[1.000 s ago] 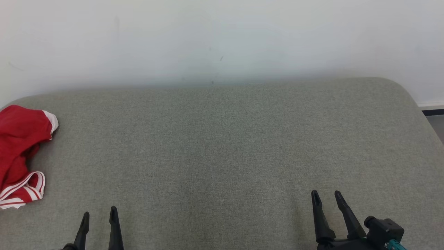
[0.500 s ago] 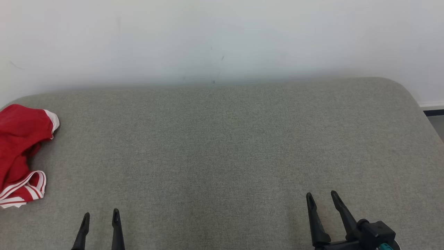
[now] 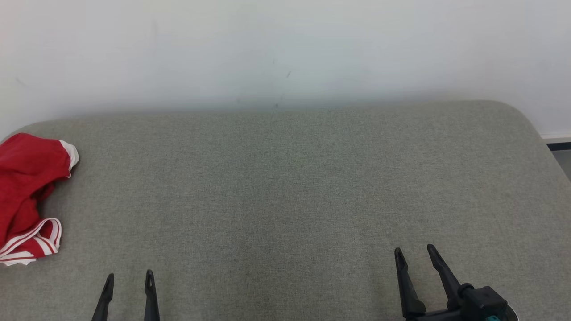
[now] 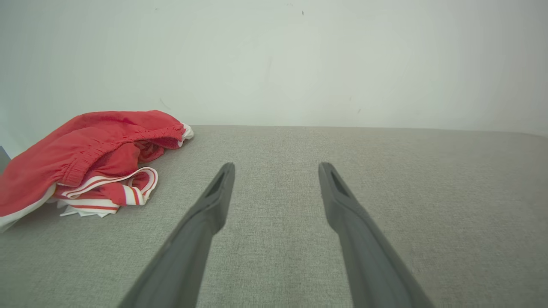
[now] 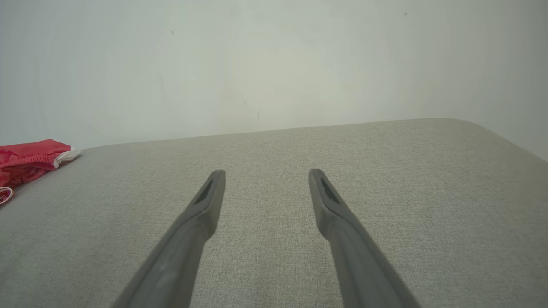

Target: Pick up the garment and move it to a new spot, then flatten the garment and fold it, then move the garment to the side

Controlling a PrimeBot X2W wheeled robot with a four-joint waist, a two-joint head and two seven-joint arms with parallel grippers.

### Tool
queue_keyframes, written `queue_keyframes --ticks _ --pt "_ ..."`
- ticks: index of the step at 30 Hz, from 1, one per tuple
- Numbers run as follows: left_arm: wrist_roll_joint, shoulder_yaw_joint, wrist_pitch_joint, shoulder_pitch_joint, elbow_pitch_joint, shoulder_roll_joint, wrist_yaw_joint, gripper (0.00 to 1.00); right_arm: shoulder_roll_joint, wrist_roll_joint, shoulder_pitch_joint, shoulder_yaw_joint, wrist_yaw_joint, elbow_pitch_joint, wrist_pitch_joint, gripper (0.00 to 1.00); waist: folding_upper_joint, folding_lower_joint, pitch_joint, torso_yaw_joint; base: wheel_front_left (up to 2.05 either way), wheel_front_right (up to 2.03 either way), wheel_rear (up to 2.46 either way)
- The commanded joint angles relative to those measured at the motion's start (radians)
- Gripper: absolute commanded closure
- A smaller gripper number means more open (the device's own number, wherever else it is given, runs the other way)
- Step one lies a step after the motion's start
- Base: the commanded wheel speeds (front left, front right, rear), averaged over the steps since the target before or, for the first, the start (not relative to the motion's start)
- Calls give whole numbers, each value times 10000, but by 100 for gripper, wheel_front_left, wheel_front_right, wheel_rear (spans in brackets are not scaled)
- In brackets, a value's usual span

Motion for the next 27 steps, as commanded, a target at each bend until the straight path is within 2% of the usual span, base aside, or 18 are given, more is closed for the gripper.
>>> queue_keyframes --ticks 1,17,22,27 --pt "275 29 -85 118 -50 47 27 0 -4 -213 99 13 36 -29 -100 0 0 0 0 3 0 0 0" --pt "-64 213 -66 106 70 45 -69 0 -5 335 106 -177 34 -2 -78 0 0 0 -32 15 0 0 0" --pt "219 319 -67 102 279 41 306 0 -4 458 85 -230 34 41 -78 0 0 0 -47 8 0 0 0" --pt "148 321 -68 58 451 42 336 0 -4 528 95 -279 35 89 -78 0 0 0 -78 10 0 0 0"
